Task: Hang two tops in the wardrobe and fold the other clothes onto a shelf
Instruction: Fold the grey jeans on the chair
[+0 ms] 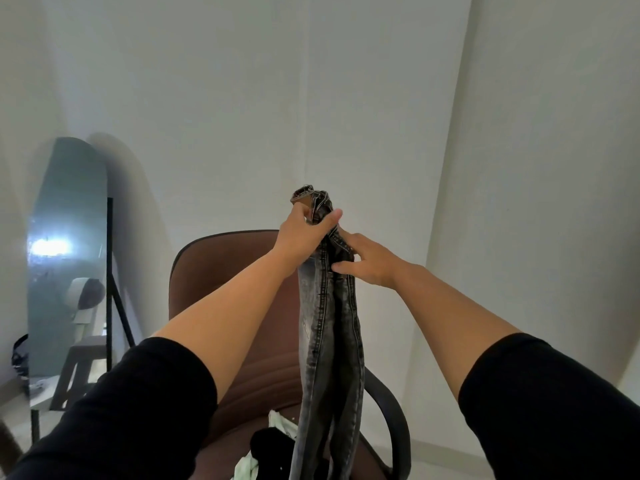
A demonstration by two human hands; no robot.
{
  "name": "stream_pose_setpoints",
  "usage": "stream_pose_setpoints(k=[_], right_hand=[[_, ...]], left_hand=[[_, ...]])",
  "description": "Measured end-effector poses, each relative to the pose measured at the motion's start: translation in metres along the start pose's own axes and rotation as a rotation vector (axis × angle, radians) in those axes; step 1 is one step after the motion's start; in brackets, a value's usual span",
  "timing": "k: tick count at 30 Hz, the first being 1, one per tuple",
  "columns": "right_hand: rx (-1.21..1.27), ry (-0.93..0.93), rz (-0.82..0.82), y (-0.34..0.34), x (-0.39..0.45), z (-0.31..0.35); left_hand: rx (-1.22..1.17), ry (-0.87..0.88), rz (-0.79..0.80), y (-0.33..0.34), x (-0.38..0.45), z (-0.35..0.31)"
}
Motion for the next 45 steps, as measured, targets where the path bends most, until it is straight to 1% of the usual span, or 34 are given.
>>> stream_pose_setpoints(k=[2, 4, 6, 10, 12, 14, 16, 19, 21, 24, 25, 28, 31, 32, 34, 37, 39, 40, 41, 42, 43, 44, 45], right_hand=[[-0.008, -0.028, 0.043, 0.004, -0.004, -0.001], [-0.010, -0.048, 0.029, 0.005, -0.006, -0.001], [-0.054, -0.056, -0.075, 0.000, -0.007, -0.002], [-0.363, -0.137, -0.362, -0.014, -0.010, 0.005], [-0.380, -0.118, -0.501, -0.022, -0.010, 0.006], [-0.394, -0.084, -0.580, -0.029, -0.010, 0.005], [-0.442, -0.071, -0.546, -0.032, -0.008, 0.007], [-0.476, -0.019, -0.421, -0.033, -0.004, 0.011], [-0.488, 0.011, -0.407, -0.033, -0.001, 0.015], [-0.488, 0.055, -0.521, -0.038, 0.003, 0.022], [-0.482, 0.072, -0.558, -0.042, 0.003, 0.024], [-0.473, 0.093, -0.627, -0.059, 0.003, 0.029], [-0.449, 0.114, -0.707, -0.085, 0.003, 0.033], [-0.430, 0.121, -0.748, -0.094, 0.003, 0.035], [-0.397, 0.130, -0.829, -0.109, 0.000, 0.036], [-0.469, 0.121, -0.947, -0.124, -0.007, 0.039], [-0.599, 0.083, -1.115, -0.126, -0.014, 0.043], [-0.638, 0.044, -1.209, -0.127, -0.020, 0.046], [-0.640, -0.017, -1.258, -0.126, -0.027, 0.048], [-0.620, -0.085, -1.226, -0.126, -0.032, 0.048], [-0.578, -0.142, -1.149, -0.127, -0.034, 0.044], [-0.529, -0.156, -1.049, -0.127, -0.037, 0.038], [-0.492, -0.123, -0.985, -0.129, -0.039, 0.030]], left_hand=[[0.054, 0.010, -0.010, -0.001, 0.001, -0.001], [0.102, 0.037, 0.010, -0.004, 0.003, -0.004], [0.161, 0.067, 0.041, -0.006, 0.005, -0.006], [0.194, 0.107, 0.050, -0.014, 0.006, -0.011], [0.218, 0.140, 0.054, -0.018, 0.004, -0.011], [0.232, 0.186, 0.093, -0.018, -0.001, -0.008], [0.233, 0.233, 0.173, -0.013, -0.006, -0.006], [0.228, 0.292, 0.247, -0.005, -0.010, -0.004], [0.179, 0.302, 0.217, -0.001, -0.012, -0.002], [0.072, 0.240, 0.088, -0.001, -0.019, 0.006], [0.060, 0.207, 0.081, -0.001, -0.023, 0.010], [0.124, 0.127, 0.142, 0.004, -0.036, 0.029], [0.091, -0.071, 0.132, 0.005, -0.045, 0.051], [0.093, -0.105, 0.148, 0.008, -0.047, 0.055], [0.125, -0.084, 0.150, 0.012, -0.048, 0.057], [0.154, 0.036, 0.006, 0.007, -0.036, 0.038], [0.166, 0.075, -0.065, -0.001, -0.021, 0.025], [0.158, 0.097, -0.099, -0.006, -0.014, 0.017], [0.148, 0.117, -0.135, -0.013, -0.005, 0.012], [0.134, 0.136, -0.169, -0.020, 0.002, 0.005], [0.104, 0.146, -0.190, -0.028, 0.008, -0.002], [0.050, 0.153, -0.186, -0.035, 0.014, -0.010], [-0.020, 0.154, -0.147, -0.042, 0.020, -0.019]])
Point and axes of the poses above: each hand's wrist, its own x-axis towards the middle knuckle, its own y-axis out of the palm, z = x × y, the point moved 4 cm from there along x, towards the middle knuckle, and after that the axes turned 13 degrees about -x, right-handed, at the moved point
